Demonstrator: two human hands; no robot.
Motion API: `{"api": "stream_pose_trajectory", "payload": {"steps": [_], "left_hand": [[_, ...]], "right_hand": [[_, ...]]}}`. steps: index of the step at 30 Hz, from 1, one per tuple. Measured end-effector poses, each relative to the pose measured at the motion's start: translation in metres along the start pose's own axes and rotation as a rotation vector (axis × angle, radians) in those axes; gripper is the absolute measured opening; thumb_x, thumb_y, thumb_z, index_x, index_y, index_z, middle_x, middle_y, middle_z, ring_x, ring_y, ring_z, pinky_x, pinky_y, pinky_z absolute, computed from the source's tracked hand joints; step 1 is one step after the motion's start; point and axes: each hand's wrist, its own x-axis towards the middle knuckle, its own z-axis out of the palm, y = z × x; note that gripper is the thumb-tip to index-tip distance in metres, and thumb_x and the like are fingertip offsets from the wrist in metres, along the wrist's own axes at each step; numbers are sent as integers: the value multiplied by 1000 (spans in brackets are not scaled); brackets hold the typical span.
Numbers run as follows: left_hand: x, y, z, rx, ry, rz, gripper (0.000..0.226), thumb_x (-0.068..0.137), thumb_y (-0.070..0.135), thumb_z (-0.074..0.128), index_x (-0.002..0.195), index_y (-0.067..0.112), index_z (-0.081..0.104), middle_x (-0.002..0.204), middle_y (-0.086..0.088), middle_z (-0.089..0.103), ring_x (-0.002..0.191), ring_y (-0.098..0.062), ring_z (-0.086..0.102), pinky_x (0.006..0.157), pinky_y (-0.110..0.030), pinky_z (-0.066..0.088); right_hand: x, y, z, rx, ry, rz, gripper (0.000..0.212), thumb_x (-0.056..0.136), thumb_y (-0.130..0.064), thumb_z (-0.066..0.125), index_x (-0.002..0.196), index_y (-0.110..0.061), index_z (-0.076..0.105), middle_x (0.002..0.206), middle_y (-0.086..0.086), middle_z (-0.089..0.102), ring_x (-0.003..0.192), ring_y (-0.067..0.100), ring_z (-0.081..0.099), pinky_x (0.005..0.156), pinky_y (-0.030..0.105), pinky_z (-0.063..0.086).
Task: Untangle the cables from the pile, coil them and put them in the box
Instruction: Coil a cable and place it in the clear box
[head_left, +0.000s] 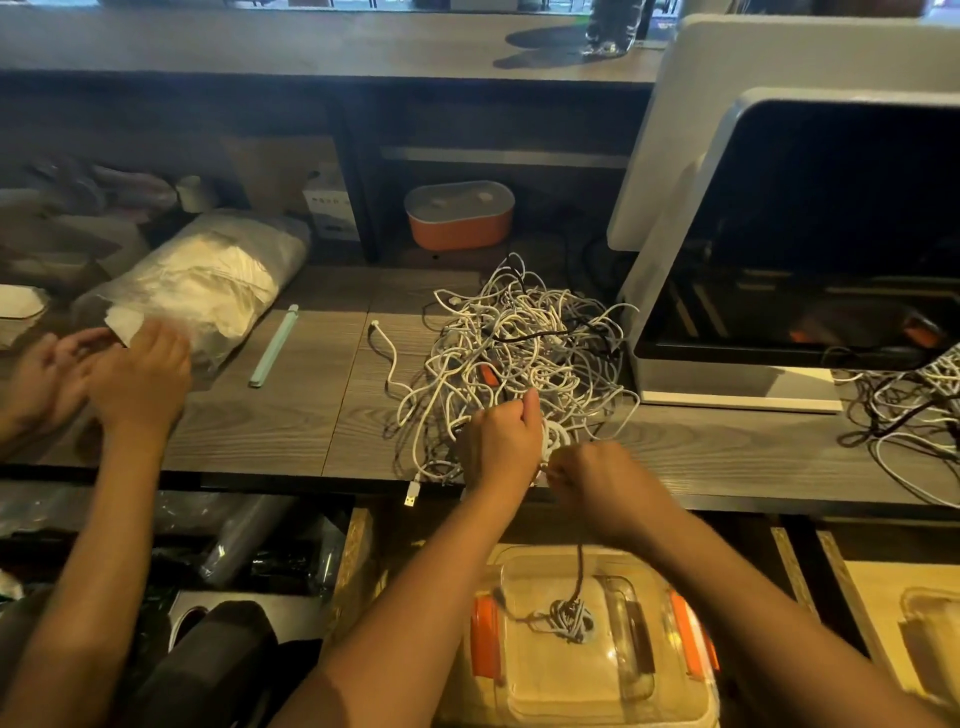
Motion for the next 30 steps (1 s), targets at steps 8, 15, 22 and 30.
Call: {"api": "stream_pose_trajectory", "payload": {"steps": [8, 15, 22, 30], "left_hand": [[-3, 28, -12, 16, -326, 120, 46, 100, 30, 40, 67, 7, 61, 61, -8, 52, 63, -25, 53, 56, -29, 34], [-12, 40, -19, -403, -450, 107, 49, 98, 32, 47, 57, 6, 54, 58, -10, 52, 56, -19, 47, 56, -30, 34], [-18, 57, -19, -798, -290, -44, 44, 97, 32, 49, 56, 18, 55, 51, 5, 55, 52, -13, 54, 60, -30, 43], [-6, 39, -15, -692, 132, -377, 46, 99, 37, 42, 61, 15, 54, 60, 3, 55, 53, -7, 53, 43, -14, 36]], "right_hand": [[10, 12, -51, -149, 168, 132, 21, 89, -19, 57, 107, -29, 58, 101, 0, 63, 92, 18, 59, 78, 34, 53], [18, 28, -56, -41, 227, 114, 19, 92, -14, 50, 104, -23, 60, 99, 4, 65, 89, 23, 59, 75, 41, 52], [19, 18, -43, 172, 111, -20, 10, 90, -6, 58, 88, -15, 55, 70, -12, 45, 72, 12, 53, 61, 16, 39], [25, 1, 7, 139, 125, 90, 24, 90, -10, 54, 114, -10, 56, 104, 14, 65, 93, 30, 62, 75, 36, 49]]}}
